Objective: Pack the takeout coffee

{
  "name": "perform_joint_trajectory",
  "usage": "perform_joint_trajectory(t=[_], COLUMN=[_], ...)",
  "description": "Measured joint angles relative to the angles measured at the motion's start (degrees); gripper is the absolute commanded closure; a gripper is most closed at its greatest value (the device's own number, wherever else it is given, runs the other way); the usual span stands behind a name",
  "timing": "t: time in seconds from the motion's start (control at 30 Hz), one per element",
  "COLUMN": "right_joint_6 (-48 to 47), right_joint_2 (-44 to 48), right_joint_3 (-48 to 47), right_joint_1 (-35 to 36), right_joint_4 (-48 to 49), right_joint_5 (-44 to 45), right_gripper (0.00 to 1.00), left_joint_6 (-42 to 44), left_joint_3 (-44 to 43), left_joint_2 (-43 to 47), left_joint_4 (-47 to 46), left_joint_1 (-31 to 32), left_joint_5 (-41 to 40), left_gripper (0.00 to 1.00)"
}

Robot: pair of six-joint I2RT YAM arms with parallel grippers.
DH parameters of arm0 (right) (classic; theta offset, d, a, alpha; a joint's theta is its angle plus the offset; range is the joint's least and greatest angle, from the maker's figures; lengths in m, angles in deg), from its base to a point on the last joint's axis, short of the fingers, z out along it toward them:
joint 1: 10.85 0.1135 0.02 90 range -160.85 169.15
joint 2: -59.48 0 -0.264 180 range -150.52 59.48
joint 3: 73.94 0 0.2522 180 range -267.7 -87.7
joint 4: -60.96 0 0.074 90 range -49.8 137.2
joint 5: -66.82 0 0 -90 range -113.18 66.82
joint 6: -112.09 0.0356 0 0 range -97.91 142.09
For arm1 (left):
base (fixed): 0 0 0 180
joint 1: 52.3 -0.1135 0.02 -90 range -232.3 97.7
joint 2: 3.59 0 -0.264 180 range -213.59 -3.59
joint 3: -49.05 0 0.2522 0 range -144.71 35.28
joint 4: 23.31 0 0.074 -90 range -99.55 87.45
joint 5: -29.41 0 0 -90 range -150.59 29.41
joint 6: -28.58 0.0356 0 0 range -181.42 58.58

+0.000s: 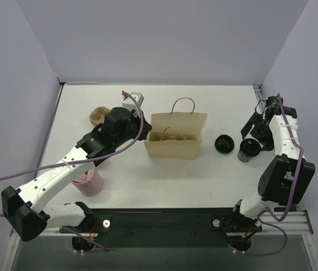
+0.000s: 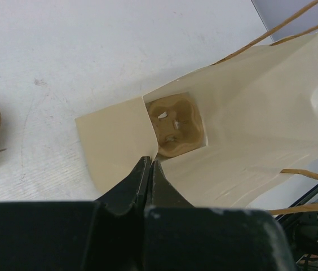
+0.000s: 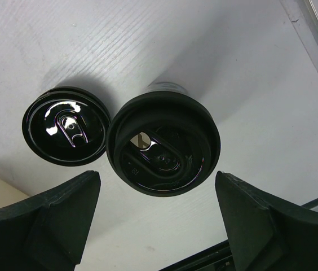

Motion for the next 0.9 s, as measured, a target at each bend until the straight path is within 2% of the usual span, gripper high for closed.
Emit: perform_joint_trajectory(t=[0.53,0.73,0.8,0.87,0.9], right_joint_6=[-1.3,-1.4,-1.5,-1.7,-1.7], right_joint_2=[-2.7,-2.7,-2.6,-2.6,-2.6], right_joint_3=[2.1,2.7,2.7,2.7,2.8], right_joint_1=[0.0,0.0,0.0,0.0,0.0], right_joint_4=[1.3,2.0,2.1,2.2,2.3], right_joint_5=[0.7,0.7,0.7,0.7,0.7], right_gripper=[0.22,0.37,0.4,0.41,0.41], left_joint_6=[-0.4,-0.4,-0.4,-0.5,-0.4], left_joint_3=[-1.7,-2.6,-3.1,-3.5,-3.7], left_joint_2=[-1.8,-2.6,-2.9,-3.1,-3.1], left_joint_4=[0.4,0.7,0.9,1.2,1.4], left_joint_1=[-0.2,-0.4,-0.4,-0.5,-0.5], left_joint_5=[0.7,0.7,0.6,0.6,0.5], left_gripper=[1.0,1.0,0.9,0.75,0.71])
